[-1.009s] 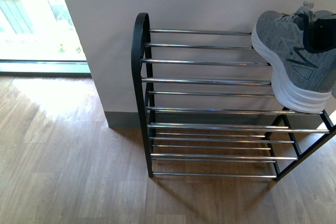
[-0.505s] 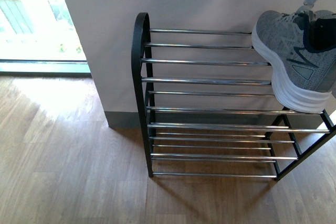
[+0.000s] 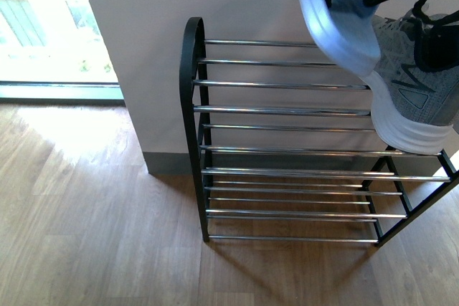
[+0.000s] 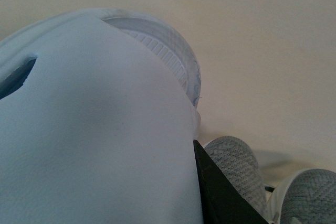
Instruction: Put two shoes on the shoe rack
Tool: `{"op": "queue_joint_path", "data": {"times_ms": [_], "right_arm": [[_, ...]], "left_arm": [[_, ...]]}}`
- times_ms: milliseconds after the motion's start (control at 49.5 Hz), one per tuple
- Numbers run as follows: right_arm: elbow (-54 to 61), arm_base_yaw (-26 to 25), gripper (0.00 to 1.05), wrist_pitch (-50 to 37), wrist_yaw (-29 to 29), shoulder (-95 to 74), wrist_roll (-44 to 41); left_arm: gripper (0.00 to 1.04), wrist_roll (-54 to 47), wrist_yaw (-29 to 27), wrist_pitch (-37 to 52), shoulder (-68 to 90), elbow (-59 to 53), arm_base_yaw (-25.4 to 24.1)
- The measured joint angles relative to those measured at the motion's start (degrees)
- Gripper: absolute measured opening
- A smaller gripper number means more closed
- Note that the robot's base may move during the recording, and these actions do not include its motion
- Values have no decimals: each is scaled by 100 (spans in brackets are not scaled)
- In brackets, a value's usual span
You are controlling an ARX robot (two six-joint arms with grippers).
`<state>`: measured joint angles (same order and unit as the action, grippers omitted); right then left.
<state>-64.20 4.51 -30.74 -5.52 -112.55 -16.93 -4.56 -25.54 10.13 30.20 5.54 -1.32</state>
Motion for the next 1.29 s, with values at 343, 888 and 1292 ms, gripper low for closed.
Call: {"op": "queue_joint_path", "data": {"times_ms": [343,888,1292], "right_arm": [[-229,2,2,-557,-380,-883,-1097],[-444,-94,2,-702,-629,-1528,-1864],[-684,-129,12,-540,-706,-1707,-2116]], "left_arm": [[2,0,0,0,0,0,0],[2,0,0,0,0,0,0],[2,0,0,-2,0,0,0]]}}
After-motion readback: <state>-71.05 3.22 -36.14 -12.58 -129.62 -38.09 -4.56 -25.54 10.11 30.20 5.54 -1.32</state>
